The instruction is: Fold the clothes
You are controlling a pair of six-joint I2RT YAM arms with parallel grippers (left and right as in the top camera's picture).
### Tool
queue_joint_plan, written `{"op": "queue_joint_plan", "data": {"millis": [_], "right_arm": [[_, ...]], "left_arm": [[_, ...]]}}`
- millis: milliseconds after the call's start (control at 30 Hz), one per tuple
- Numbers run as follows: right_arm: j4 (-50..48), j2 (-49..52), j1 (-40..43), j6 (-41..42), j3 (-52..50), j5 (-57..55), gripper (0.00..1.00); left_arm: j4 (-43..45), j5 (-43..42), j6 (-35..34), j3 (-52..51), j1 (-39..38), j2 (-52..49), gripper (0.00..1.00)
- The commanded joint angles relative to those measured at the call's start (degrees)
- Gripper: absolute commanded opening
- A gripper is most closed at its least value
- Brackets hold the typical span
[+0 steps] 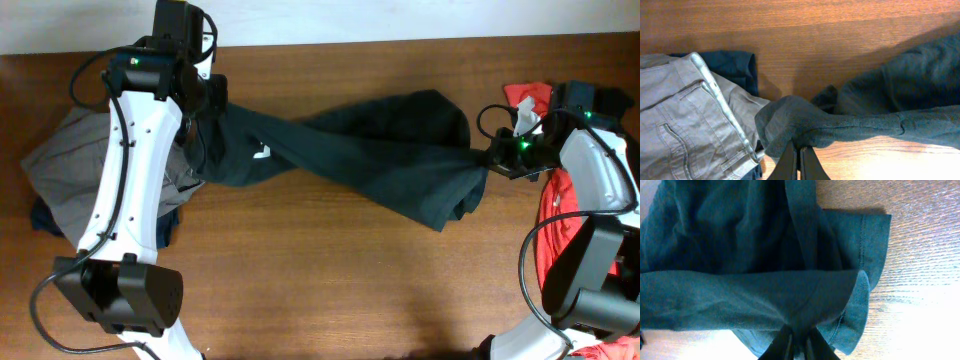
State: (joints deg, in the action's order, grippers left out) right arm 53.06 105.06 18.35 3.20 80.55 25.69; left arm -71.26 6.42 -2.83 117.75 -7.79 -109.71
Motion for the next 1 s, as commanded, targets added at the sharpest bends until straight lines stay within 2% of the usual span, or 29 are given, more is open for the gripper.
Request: {"op": "queue_joint_plan", "data": {"millis": [0,167,467,600,767,967], "right_arm": [[0.28,0.02,-0.07,0.00,-0.20,1.38,0.17],[6.34,0.04,0.04,-0.02,-0.20,1.29,0.36],[14.23,0.04,-0.02,-3.85,-1.77,1.29,0.43],[11.69,0.04,-0.74,-3.80,-5.64,1.31,0.45],[2.86,0.04,-3.43,-2.73,-12.81,4.68,0.44],[-1.57,0.04,-5.60,-1.03,-14.14,5.60,0.43]], "left_arm": [[0.15,-1.29,-0.13,0.44,0.28,-0.11,0.00],[0.13,-1.31,-0.13,0.44,0.28,-0.11,0.00],[0.11,-1.27,-0.13,0.42,0.17,-0.11,0.00],[0.13,-1.27,-0.13,0.44,0.17,-0.11,0.00],[0.11,-1.27,-0.13,0.42,0.07,-0.11,0.00],[0.09,-1.27,-0.13,0.42,0.07,-0.11,0.00]]}}
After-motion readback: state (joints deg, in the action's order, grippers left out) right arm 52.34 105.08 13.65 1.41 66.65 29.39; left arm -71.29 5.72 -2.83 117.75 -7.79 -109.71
